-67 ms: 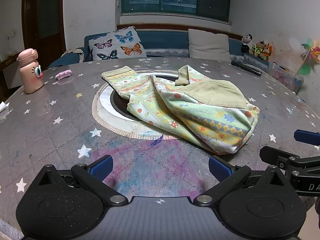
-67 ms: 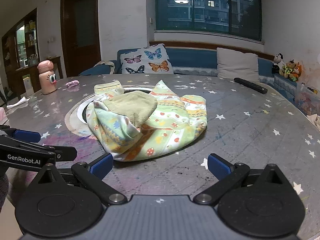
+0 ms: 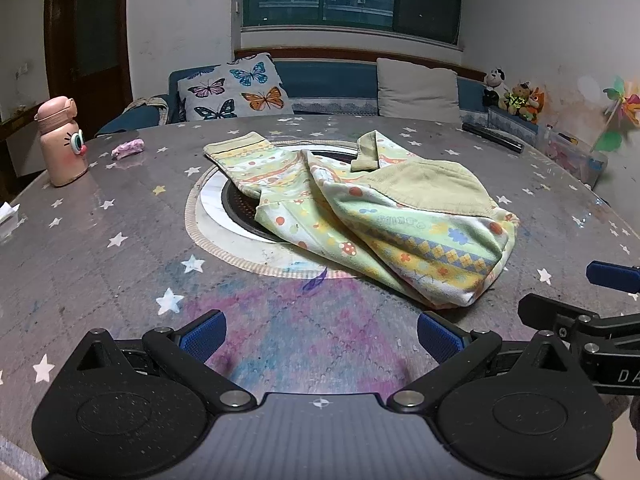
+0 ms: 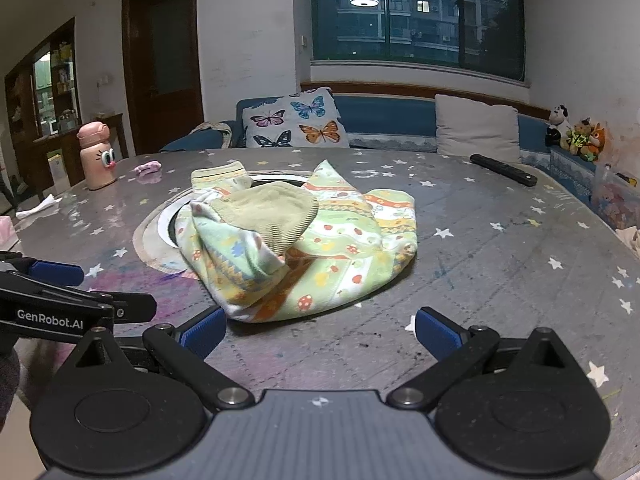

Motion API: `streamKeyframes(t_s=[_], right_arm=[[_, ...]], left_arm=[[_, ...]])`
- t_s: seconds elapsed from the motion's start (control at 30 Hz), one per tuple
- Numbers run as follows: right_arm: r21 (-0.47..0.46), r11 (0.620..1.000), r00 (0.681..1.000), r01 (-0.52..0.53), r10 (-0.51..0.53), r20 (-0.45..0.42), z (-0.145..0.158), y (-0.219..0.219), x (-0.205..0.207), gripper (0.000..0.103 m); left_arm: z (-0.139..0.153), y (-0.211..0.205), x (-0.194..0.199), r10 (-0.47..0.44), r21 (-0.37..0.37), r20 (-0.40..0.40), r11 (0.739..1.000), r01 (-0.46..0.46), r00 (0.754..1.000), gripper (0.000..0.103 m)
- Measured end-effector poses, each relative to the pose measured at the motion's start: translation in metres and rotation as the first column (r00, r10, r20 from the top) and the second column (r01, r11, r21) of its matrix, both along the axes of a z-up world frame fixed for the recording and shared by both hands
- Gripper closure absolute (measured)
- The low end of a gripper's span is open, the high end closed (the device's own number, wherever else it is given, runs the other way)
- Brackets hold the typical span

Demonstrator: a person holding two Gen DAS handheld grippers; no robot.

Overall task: Fold clothes
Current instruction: 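Approach the crumpled green patterned garment with both grippers open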

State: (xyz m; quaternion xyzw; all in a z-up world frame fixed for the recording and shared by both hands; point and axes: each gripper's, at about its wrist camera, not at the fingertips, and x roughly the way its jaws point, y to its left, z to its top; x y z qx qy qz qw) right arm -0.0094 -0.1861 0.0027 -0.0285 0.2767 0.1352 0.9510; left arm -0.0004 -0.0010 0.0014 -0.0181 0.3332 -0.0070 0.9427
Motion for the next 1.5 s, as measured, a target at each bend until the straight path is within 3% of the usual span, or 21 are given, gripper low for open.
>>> streamKeyframes(t_s=[1.5], right_arm=[[0.041, 0.998, 0.997, -0.044, 0.046, -0.061, -0.005, 0.008, 0.002, 0.005]], left_arm=[[-0.001, -0.007, 0.003, 0.0, 0.018, -0.047, 1.0, 0.001, 0.999, 0.0]])
